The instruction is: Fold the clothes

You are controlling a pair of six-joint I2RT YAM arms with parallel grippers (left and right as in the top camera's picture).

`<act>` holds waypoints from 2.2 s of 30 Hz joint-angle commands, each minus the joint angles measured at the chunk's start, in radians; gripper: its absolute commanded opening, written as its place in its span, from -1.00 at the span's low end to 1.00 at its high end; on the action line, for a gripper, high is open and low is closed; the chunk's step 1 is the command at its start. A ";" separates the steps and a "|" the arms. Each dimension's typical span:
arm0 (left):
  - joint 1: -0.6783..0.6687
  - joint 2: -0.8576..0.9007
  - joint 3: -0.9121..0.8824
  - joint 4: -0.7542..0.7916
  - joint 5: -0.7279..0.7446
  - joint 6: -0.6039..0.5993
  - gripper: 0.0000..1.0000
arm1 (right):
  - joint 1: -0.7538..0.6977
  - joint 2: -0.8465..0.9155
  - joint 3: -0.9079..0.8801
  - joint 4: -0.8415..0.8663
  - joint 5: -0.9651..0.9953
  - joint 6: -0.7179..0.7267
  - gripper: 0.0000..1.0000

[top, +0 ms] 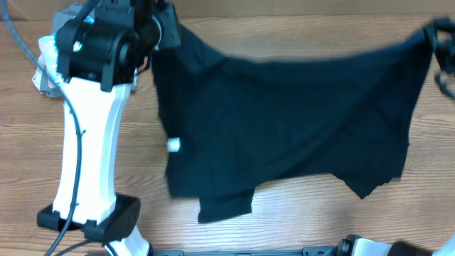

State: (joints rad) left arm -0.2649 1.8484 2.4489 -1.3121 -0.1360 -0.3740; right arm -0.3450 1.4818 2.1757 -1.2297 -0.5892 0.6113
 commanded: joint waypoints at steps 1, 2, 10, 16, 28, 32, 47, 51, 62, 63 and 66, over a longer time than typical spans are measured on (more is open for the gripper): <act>0.041 -0.024 0.032 0.074 -0.023 0.032 -0.92 | 0.004 0.050 0.010 0.104 -0.182 0.048 -0.92; 0.051 -0.029 0.053 0.098 -0.016 0.033 -0.92 | 0.004 0.064 0.010 0.154 -0.214 0.077 -0.92; 0.076 -0.122 0.354 0.060 -0.089 0.117 -0.92 | -0.030 0.074 0.070 0.340 -0.348 0.108 -0.92; 0.076 -0.140 0.355 -0.198 -0.093 0.108 -0.92 | -0.009 0.086 0.069 0.060 -0.158 -0.047 -0.92; 0.074 0.053 -0.010 -0.377 0.164 0.097 -0.92 | 0.125 0.215 0.069 -0.384 0.265 -0.175 -0.92; 0.074 0.104 -0.112 -0.377 0.198 0.098 -0.91 | 0.144 0.249 0.069 -0.441 0.368 -0.175 -0.57; 0.077 0.152 -0.202 -0.378 0.198 0.120 -0.91 | 0.088 0.295 -0.091 -0.464 0.555 -0.185 -0.35; 0.090 0.151 -0.202 -0.378 0.124 0.092 -0.92 | 0.007 0.293 -0.177 -0.464 0.555 -0.185 -0.77; 0.206 0.151 -0.202 -0.378 0.164 0.082 -0.92 | -0.074 0.293 -0.557 -0.311 0.505 -0.223 -0.92; 0.206 0.151 -0.202 -0.378 0.163 0.083 -0.92 | -0.068 0.293 -0.598 -0.283 0.502 -0.223 -0.92; 0.206 0.151 -0.202 -0.378 0.163 0.082 -0.92 | -0.058 0.293 -0.697 -0.212 0.490 -0.223 -0.92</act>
State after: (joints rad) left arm -0.0544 1.9884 2.2482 -1.6875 0.0265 -0.2855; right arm -0.4168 1.7832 1.5517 -1.4750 -0.0788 0.3935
